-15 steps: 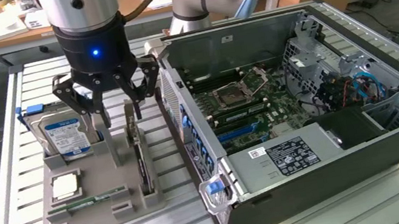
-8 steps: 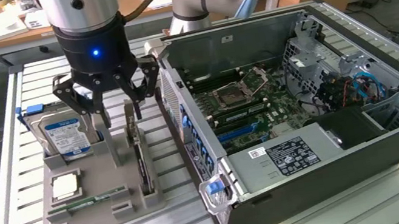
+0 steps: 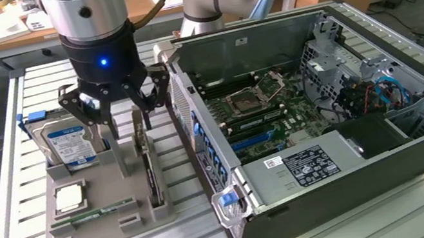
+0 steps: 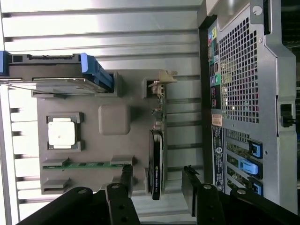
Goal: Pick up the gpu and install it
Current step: 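Pick up the gpu and move the gpu toward the slot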
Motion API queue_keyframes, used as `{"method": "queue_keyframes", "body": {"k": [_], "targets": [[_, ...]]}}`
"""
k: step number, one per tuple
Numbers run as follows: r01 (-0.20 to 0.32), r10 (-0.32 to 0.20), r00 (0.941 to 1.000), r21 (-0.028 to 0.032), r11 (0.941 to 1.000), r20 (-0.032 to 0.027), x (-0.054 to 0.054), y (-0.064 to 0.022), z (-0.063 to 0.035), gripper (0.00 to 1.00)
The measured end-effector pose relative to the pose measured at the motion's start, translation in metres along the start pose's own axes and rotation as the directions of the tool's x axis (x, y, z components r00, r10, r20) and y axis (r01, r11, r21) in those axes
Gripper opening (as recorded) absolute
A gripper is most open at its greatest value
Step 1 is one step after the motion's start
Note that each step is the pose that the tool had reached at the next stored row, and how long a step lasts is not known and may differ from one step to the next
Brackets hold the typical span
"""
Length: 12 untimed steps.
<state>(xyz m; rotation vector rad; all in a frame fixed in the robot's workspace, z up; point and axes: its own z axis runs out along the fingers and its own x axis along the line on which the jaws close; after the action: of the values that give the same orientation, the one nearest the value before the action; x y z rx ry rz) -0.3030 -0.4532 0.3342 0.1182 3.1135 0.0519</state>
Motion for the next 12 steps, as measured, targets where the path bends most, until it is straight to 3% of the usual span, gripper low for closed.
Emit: {"method": "queue_keyframes", "body": {"k": [12], "targets": [[0.000, 0.000, 1.0000, 0.0000, 1.0000, 0.0000, 0.000, -0.0005, 0.0164, 0.55]]}}
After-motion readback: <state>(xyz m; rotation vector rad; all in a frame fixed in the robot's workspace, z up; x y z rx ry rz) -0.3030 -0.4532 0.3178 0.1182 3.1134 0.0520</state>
